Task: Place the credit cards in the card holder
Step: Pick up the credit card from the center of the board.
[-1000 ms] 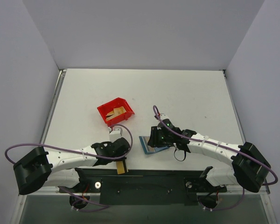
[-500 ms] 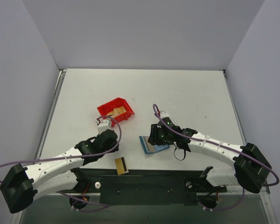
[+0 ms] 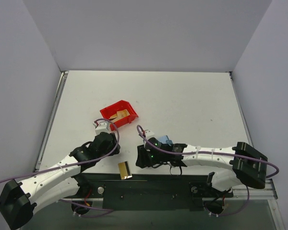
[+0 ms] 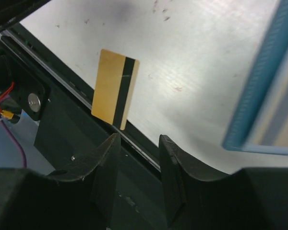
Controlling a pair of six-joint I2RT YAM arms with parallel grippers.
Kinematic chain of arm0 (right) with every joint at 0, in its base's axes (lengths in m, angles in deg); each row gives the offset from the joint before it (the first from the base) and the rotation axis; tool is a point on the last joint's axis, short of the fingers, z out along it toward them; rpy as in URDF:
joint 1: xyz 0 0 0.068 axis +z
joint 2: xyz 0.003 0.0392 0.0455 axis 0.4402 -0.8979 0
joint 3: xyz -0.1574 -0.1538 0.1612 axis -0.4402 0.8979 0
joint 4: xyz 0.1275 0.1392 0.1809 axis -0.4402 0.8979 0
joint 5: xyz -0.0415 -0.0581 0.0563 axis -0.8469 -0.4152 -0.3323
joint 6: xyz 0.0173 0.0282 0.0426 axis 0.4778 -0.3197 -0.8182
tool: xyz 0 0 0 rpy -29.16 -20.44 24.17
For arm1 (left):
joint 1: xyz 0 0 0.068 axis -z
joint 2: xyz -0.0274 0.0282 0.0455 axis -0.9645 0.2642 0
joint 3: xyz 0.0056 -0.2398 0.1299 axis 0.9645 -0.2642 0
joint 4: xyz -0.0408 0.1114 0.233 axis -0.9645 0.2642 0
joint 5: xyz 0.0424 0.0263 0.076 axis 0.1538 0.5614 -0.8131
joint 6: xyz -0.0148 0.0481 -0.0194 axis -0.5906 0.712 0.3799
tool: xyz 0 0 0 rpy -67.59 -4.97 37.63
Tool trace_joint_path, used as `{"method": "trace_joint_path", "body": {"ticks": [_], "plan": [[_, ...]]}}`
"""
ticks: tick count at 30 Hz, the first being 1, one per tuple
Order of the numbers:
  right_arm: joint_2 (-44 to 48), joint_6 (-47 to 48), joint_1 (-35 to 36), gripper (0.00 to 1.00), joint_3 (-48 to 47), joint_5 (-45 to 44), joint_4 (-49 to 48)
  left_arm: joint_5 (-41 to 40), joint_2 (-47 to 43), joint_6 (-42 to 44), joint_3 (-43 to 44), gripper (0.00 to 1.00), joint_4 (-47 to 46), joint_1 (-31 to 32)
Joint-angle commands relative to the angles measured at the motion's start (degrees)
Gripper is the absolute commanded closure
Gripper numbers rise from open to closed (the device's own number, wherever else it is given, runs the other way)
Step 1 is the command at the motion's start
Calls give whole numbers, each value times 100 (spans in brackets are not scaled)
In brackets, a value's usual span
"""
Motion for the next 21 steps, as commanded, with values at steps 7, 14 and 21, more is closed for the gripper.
{"method": "trace_joint_path", "body": {"ticks": [7, 14, 21], "plan": [[-907, -1773, 247, 65, 734, 1086, -2452, 781, -46, 107, -626, 85, -1067, -48], [-1285, -2284, 255, 65, 998, 1473, -3131, 992, 121, 124, -925, 100, -1525, -48], [-1418, -2451, 229, 65, 989, 1650, -3149, 1212, 323, 124, -1013, 100, -1683, -48]]}}
